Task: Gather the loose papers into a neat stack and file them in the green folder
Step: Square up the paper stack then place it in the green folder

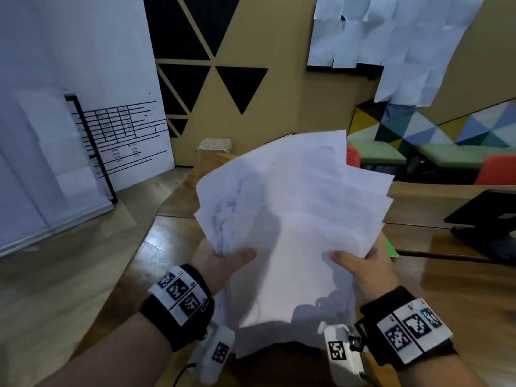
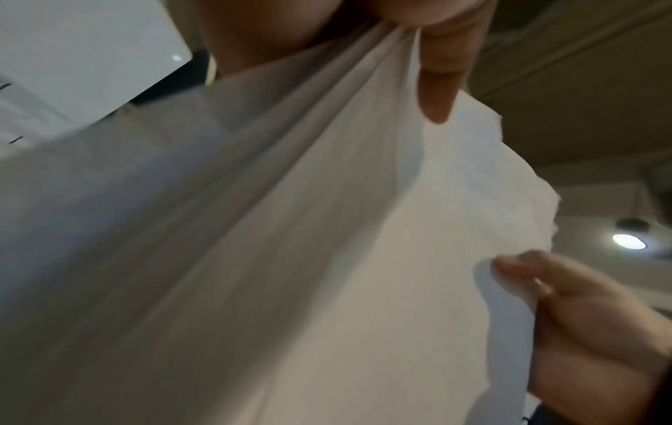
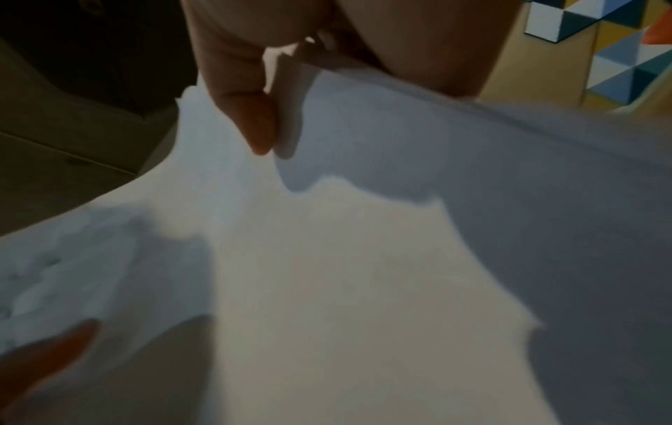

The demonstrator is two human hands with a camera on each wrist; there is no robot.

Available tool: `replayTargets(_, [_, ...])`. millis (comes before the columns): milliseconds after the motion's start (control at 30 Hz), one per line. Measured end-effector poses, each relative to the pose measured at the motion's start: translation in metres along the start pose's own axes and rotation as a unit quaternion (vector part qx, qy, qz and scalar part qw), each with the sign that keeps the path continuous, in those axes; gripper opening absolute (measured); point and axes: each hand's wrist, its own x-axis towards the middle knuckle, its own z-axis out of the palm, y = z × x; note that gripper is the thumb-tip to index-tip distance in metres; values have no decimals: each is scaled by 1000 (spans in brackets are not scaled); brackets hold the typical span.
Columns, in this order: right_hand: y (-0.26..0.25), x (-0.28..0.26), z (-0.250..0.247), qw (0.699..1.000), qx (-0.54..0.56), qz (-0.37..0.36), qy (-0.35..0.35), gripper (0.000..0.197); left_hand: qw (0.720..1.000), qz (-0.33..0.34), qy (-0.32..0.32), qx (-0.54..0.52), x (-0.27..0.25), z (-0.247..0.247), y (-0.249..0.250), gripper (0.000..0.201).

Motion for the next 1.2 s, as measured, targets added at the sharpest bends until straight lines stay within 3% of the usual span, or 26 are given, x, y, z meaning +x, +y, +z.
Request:
replayTargets(233, [20, -19, -5, 997, -49, -17, 49, 53, 993, -102, 57, 17, -8, 6, -32, 35])
replayTargets(300, [17, -20, -13, 999, -10, -27, 17, 61, 995, -94, 24, -11, -6, -2, -33, 40])
replayTargets(400, [17, -18, -19, 999, 3, 31, -42, 84, 996, -56, -44, -53, -1, -11, -22, 62])
replayTargets(467, [19, -14, -14, 997, -9, 53, -50, 84, 998, -30, -52, -5, 5, -7, -13, 56])
replayTargets(567, [8, -9, -3, 1000, -1, 22, 0, 43, 999, -38, 13, 8, 12, -2, 0, 36])
replayTargets(600, [3, -8, -2, 1000, 5, 4, 9, 38, 999, -31, 16, -26, 12, -3, 4, 30])
replayTargets(667, [-7, -7, -1, 1000, 25, -15, -12, 54, 994, -16, 7, -107, 11, -7, 9, 30])
replayTargets(733, [-11, -8, -1, 999, 17, -20, -22, 74, 993, -6, 10, -118, 9, -10, 9, 34])
replayTargets(867, [3, -6, 5, 1000, -6, 8, -1, 72, 998, -41, 29, 48, 4, 3, 4, 29])
replayTargets(933, [4, -7, 8, 999, -21, 6, 31, 58, 993, -69, 59, 74, 0, 8, 2, 24])
replayTargets(1033, [-10, -11, 9, 997, -29, -33, 60, 24, 995, -44, 71, 54, -2, 11, 5, 11])
replayTargets(1100, [-21, -14, 11, 995, -24, -74, 69, 29, 997, 2, 66, 32, -1, 12, 9, 17])
replayTargets(1200, [-29, -16, 13, 983, -28, -166, 76, 46, 996, 74, 45, -12, -3, 11, 21, 53])
